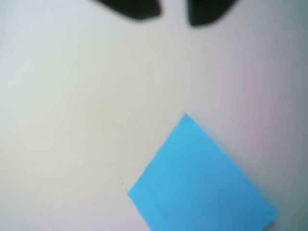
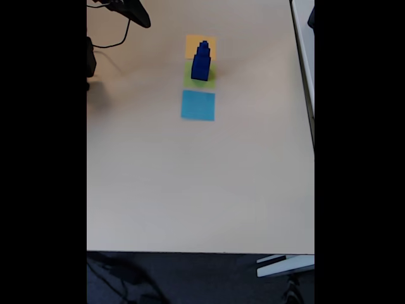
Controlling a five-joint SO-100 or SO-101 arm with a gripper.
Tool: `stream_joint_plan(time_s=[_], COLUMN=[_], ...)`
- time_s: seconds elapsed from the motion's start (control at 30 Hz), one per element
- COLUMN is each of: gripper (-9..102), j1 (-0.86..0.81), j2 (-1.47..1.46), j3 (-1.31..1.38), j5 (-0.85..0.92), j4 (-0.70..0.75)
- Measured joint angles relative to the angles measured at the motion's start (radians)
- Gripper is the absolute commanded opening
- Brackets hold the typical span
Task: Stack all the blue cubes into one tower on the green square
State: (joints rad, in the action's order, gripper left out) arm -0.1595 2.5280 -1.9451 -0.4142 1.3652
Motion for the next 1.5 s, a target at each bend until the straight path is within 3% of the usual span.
stream_joint_plan(time_s=[0.4,0.63,0.77,0.9,1.1,1.5], gripper=[0,0,0,0,0,0], j1=[0.057,0.069,0.095,0.132,0.055,0.081], j2=[0.523,0.819,0.801,0.815,0.83,0.83], j3=[-0.795,-1.189,-1.221,-1.227,-1.227,-1.227], j5=[0.201,0.288,0.362,0.448,0.488,0.551], j4=[-0.529,-0.675,-0.676,-0.583,-0.43,-0.407])
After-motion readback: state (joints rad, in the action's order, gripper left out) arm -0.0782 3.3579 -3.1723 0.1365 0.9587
